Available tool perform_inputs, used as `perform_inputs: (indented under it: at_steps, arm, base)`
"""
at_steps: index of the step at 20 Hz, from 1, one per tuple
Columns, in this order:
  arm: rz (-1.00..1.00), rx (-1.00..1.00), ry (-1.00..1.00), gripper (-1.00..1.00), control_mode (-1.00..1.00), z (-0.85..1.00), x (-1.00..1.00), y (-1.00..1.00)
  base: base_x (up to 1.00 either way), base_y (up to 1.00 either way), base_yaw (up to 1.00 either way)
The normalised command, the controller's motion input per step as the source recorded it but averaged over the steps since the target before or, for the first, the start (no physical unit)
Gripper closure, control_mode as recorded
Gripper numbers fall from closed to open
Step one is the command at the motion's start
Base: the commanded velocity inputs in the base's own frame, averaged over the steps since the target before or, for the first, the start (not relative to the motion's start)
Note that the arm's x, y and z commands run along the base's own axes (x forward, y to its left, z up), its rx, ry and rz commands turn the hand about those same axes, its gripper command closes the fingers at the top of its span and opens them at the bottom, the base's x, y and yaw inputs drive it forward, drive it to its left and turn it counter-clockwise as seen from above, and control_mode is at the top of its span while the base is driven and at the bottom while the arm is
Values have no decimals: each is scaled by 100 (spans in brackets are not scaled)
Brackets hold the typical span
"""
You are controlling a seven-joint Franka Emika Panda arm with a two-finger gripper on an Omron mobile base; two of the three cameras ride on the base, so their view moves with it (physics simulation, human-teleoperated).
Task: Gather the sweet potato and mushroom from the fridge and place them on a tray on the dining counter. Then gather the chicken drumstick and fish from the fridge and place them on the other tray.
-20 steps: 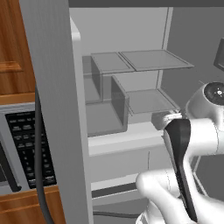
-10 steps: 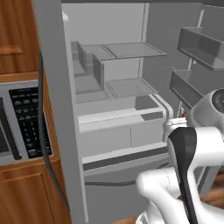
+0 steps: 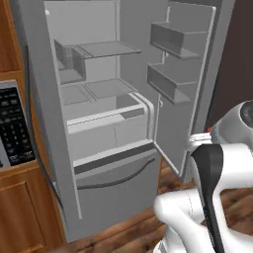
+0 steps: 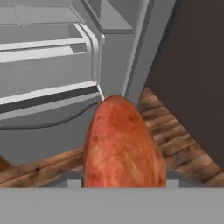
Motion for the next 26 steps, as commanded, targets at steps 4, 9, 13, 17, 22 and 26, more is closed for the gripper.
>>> perform_inputs:
  at_steps: [4,9,13,17,22,26]
  arm:
    - [0,0,0,100,100,0,0,0]
    - [0,0,0,100,100,0,0,0]
    - [0,0,0,100,100,0,0,0]
    - [0,0,0,100,100,0,0,0]
    - [0,0,0,100,100,0,0,0]
    - [0,0,0,100,100,0,0,0]
  base:
    - [-38,-4,-49]
    - [-20,-11,-57]
    - [-10,-12,-63]
    - [0,-23,-62]
    - [0,-19,-63]
    - [0,-2,-65]
